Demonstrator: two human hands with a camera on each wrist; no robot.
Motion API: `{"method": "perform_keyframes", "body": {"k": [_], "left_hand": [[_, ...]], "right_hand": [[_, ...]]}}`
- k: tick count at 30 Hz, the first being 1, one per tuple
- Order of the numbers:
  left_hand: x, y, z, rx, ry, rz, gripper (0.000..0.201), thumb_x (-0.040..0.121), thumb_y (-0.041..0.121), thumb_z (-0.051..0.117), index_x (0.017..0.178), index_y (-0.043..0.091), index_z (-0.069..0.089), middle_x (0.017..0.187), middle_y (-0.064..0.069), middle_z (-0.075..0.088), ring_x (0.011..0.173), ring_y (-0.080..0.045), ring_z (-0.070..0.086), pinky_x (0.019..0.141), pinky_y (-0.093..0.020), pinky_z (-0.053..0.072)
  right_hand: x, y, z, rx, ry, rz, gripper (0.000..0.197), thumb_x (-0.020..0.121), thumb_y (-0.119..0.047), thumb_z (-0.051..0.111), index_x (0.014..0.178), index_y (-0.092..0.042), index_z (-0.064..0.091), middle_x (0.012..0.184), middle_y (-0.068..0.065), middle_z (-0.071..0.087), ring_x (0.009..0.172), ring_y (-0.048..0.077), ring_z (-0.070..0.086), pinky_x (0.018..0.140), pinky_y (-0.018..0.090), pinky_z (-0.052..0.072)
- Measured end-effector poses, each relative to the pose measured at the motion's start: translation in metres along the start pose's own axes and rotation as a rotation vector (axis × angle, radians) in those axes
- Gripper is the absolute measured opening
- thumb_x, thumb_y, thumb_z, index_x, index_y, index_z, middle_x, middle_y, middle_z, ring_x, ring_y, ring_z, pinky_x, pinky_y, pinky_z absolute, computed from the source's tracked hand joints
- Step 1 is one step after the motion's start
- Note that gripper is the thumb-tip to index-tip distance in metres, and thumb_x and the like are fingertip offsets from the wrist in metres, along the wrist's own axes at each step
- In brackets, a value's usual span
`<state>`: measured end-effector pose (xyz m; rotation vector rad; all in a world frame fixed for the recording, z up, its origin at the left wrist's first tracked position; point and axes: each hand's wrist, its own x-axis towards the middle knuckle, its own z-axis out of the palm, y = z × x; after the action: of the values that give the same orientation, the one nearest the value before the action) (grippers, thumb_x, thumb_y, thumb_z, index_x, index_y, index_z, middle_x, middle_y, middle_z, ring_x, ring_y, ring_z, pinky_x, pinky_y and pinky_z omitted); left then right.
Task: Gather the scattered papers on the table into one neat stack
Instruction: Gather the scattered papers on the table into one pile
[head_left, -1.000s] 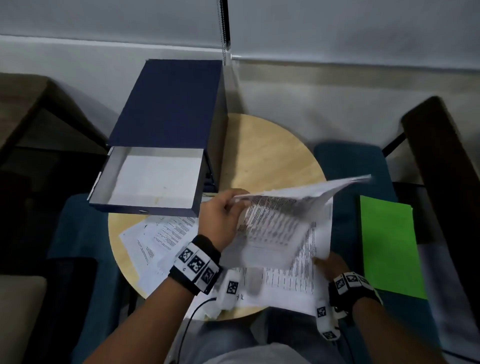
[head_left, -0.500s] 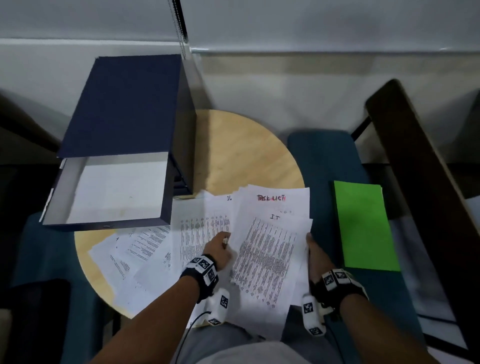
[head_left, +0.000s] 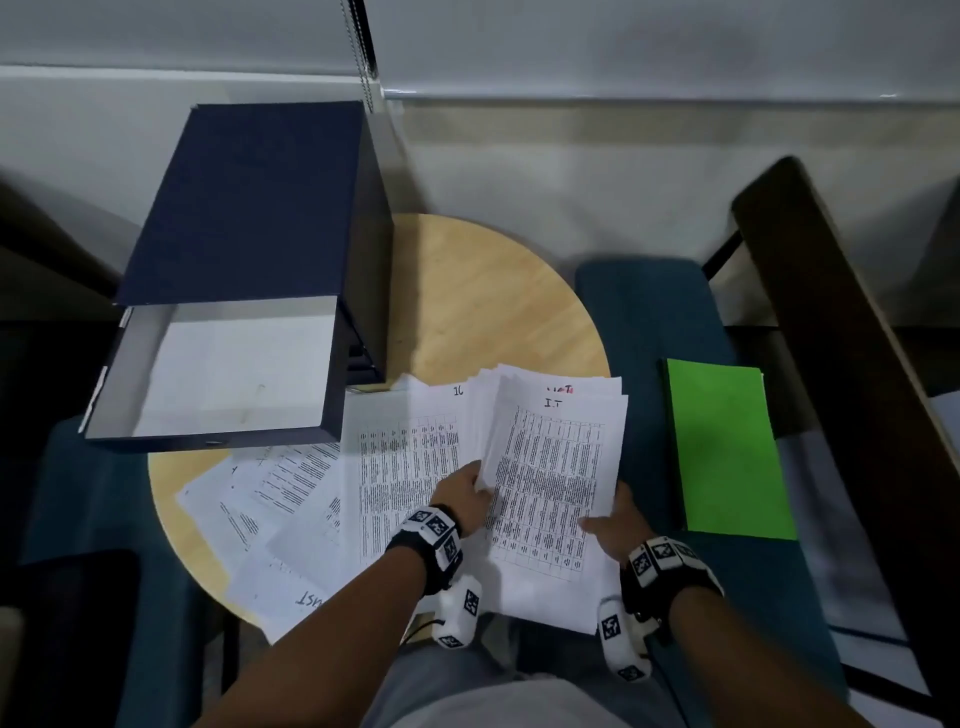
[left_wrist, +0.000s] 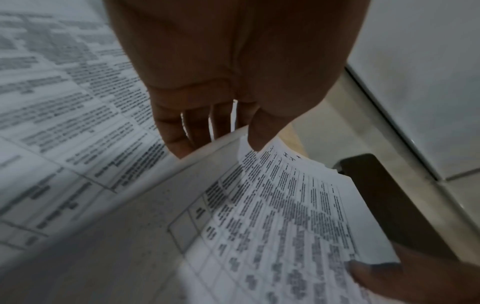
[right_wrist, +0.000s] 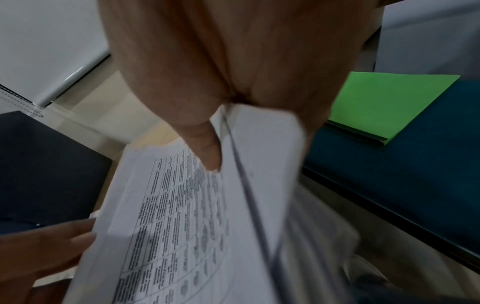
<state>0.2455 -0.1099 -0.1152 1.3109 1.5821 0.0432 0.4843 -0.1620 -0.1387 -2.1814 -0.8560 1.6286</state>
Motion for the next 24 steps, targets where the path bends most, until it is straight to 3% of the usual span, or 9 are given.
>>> {"method": "perform_keyframes", "body": {"k": [2,3,6,8,10,14,18,24], "left_hand": [[-0.001,-0.012,-0.007,0.027,0.081,-0.024,0.022,0.096,0.014,0.049,0.117,0.011,0.058,0.105,-0.006,0.062,0.094,-0.023,0.062,0.085,-0.033,0.055],[-0.002,-0.021,-0.014,0.013,0.141,-0.061,0.021,0.096,0.014,0.05,0.116,0.013,0.057,0.108,-0.009,0.06,0.096,-0.025,0.064,0.084,-0.035,0.057],[-0.009,-0.049,-0.042,0.07,0.355,-0.302,0.044,0.092,0.025,0.057,0.134,0.018,0.046,0.133,-0.015,0.049,0.113,-0.033,0.057,0.093,-0.046,0.053],[-0.014,-0.065,-0.064,0.113,0.429,-0.484,0.053,0.091,0.031,0.057,0.137,0.014,0.04,0.134,-0.019,0.046,0.12,-0.037,0.05,0.099,-0.05,0.047],[-0.018,-0.08,-0.08,0.071,0.424,-0.599,0.053,0.091,0.03,0.054,0.136,0.006,0.038,0.13,-0.022,0.048,0.117,-0.038,0.052,0.1,-0.05,0.046],[-0.018,-0.097,-0.09,-0.024,0.362,-0.526,0.037,0.094,0.023,0.049,0.125,0.005,0.056,0.123,-0.018,0.063,0.101,-0.033,0.062,0.089,-0.038,0.052],[-0.022,-0.096,-0.09,-0.09,0.393,-0.487,0.036,0.098,0.019,0.045,0.13,0.008,0.055,0.13,-0.019,0.06,0.116,-0.037,0.059,0.095,-0.039,0.048],[-0.03,-0.094,-0.089,-0.11,0.513,-0.4,0.029,0.096,0.017,0.053,0.123,0.009,0.061,0.117,-0.025,0.065,0.106,-0.04,0.063,0.088,-0.039,0.051]], "right_hand": [[-0.001,0.0,0.0,-0.065,0.04,0.016,0.069,0.085,-0.008,0.066,0.144,-0.011,0.029,0.132,0.009,0.055,0.112,0.026,0.055,0.091,0.03,0.042],[0.002,0.001,0.0,-0.091,0.044,0.021,0.066,0.086,-0.01,0.066,0.143,-0.01,0.032,0.132,0.009,0.055,0.115,0.027,0.055,0.091,0.03,0.042],[0.007,0.003,0.001,-0.128,0.035,0.029,0.061,0.086,-0.013,0.066,0.14,-0.009,0.039,0.132,0.009,0.057,0.116,0.027,0.056,0.094,0.031,0.044],[0.009,0.003,0.001,-0.142,0.037,0.036,0.059,0.086,-0.015,0.067,0.139,-0.01,0.042,0.132,0.009,0.058,0.115,0.027,0.057,0.096,0.033,0.045],[0.011,0.003,0.002,-0.151,0.031,0.034,0.056,0.087,-0.014,0.066,0.138,-0.01,0.044,0.131,0.008,0.058,0.116,0.027,0.057,0.096,0.034,0.044],[0.013,0.004,0.004,-0.151,0.038,0.019,0.055,0.086,-0.011,0.067,0.137,-0.008,0.046,0.13,0.01,0.059,0.112,0.026,0.058,0.093,0.03,0.044],[0.014,0.005,0.006,-0.149,0.053,0.031,0.057,0.085,-0.011,0.068,0.137,-0.008,0.045,0.13,0.011,0.059,0.103,0.022,0.055,0.092,0.03,0.043],[0.005,-0.003,0.007,-0.143,0.071,0.049,0.057,0.087,-0.011,0.067,0.137,-0.006,0.041,0.131,0.012,0.055,0.117,0.029,0.055,0.092,0.031,0.042]]}}
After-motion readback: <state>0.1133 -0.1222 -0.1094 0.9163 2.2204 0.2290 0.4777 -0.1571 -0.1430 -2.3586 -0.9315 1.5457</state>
